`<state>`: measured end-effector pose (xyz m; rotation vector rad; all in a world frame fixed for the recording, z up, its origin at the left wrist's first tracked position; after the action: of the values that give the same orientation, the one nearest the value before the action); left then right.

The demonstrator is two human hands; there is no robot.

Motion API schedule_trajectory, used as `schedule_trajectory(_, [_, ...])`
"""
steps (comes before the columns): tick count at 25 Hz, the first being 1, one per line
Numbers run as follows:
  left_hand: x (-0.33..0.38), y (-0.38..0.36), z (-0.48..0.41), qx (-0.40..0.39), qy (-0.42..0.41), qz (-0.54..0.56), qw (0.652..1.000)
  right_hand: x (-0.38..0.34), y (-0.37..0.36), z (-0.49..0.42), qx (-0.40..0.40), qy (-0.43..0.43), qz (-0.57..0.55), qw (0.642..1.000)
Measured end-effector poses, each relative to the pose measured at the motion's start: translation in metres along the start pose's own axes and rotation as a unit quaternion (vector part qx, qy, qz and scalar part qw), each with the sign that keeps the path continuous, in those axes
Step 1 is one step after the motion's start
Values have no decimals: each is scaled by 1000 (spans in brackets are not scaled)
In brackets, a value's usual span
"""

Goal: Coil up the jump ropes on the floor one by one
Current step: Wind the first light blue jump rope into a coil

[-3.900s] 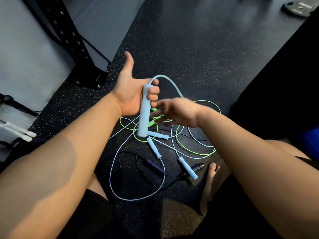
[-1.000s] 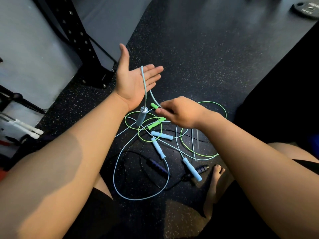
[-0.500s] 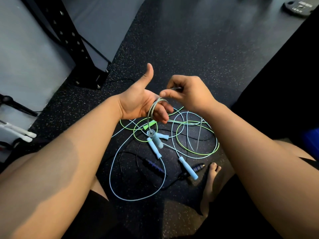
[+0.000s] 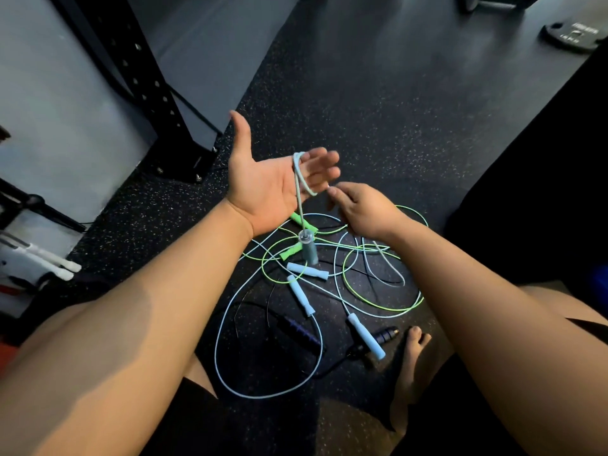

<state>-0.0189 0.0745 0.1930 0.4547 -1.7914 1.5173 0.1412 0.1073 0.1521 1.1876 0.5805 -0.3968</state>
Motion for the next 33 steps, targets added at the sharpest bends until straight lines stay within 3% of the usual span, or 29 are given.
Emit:
schedule_trajectory(6, [20, 23, -8, 103, -96, -40, 989, -7, -22, 11, -149, -12, 2, 989])
schedule_trajectory(9, [24, 32, -11, 132, -116, -102, 979, -19, -19, 16, -125, 53, 70, 988])
schedule_trajectory(12, [21, 36, -13, 157, -97, -236, 954, -30, -12, 19, -82, 120, 85, 986])
schedule_trajectory(14, [12, 37, -15, 134, -40, -349, 927, -35, -5, 20, -39, 153, 68, 985])
schedule_trajectory(18, [-13, 33, -7, -27, 106, -453, 885, -37, 16, 19, 54, 172, 31, 983])
schedule_trajectory(21, [-24, 18, 6, -112, 175, -439, 874, -33, 28, 18, 63, 157, -22, 985])
schedule_trajectory(24, [-19, 1, 14, -101, 190, -389, 896, -30, 32, 23, 60, 155, -75, 983])
schedule_trajectory(29, [-4, -19, 17, -18, 99, -223, 970, -17, 35, 21, 70, 108, -151, 980])
schedule_trajectory(33, [8, -16, 16, 38, 6, -40, 998, -6, 20, 14, 38, 55, -154, 986])
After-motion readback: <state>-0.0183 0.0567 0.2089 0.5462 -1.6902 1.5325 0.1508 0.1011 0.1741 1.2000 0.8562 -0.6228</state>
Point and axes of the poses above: each hand's wrist, its own z-axis away from the middle knuckle, its own y-axis out of the back of the hand, x = y × z, the point moved 4 cm from there along -z, towards the middle knuckle, and after that the axes turned 15 degrees about -y, right-handed, at the moved point
